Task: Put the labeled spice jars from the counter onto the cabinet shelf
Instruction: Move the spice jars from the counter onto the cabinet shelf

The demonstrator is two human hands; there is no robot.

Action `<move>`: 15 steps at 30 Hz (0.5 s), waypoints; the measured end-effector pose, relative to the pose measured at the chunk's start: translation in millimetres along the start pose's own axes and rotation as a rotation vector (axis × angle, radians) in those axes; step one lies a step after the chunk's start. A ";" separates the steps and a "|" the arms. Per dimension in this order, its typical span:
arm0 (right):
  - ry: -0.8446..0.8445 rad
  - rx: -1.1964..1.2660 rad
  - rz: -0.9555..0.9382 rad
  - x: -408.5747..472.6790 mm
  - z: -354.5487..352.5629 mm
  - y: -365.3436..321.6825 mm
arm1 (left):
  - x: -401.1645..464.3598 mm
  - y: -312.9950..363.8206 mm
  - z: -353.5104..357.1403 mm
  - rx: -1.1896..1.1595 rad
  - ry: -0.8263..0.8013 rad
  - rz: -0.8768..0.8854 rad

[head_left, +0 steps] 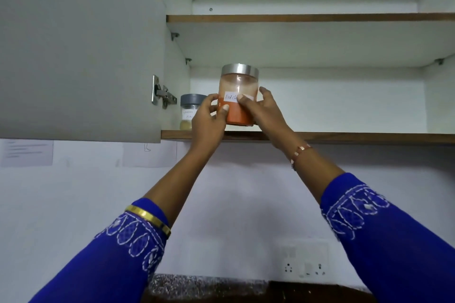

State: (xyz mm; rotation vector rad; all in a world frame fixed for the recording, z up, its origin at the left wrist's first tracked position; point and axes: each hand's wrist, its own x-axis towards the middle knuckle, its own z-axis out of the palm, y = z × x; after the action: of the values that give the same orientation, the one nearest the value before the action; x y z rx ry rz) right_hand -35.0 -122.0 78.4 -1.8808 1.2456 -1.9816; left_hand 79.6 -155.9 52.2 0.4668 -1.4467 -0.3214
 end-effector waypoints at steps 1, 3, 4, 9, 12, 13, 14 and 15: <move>0.017 -0.038 0.004 4.5 4.3 5.9 | 4.1 -6.3 0.3 0.030 0.003 0.004; 0.035 -0.079 0.015 12.7 12.8 18.7 | 12.4 -17.1 1.2 0.098 -0.007 0.030; 0.037 -0.089 0.021 16.6 16.1 24.0 | 17.7 -21.0 2.2 0.126 -0.016 0.037; 0.002 -0.299 0.015 42.5 19.6 35.6 | 40.5 -36.6 6.3 0.254 -0.079 -0.033; -0.040 -0.449 0.040 56.2 21.3 40.2 | 49.4 -44.5 7.3 0.487 -0.253 -0.040; -0.048 -0.462 0.067 60.4 22.5 42.0 | 52.8 -44.9 7.8 0.567 -0.326 -0.045; -0.053 -0.455 0.095 65.4 23.4 44.2 | 57.0 -43.8 8.4 0.621 -0.395 -0.060; -0.059 -0.433 0.134 69.4 24.8 45.3 | 61.1 -42.4 8.9 0.658 -0.457 -0.079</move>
State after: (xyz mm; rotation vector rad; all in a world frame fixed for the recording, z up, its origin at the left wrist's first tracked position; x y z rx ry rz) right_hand -47.1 -204.9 99.9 -1.9461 1.8463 -1.6755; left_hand 80.1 -223.2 85.1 1.0319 -1.9822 0.0030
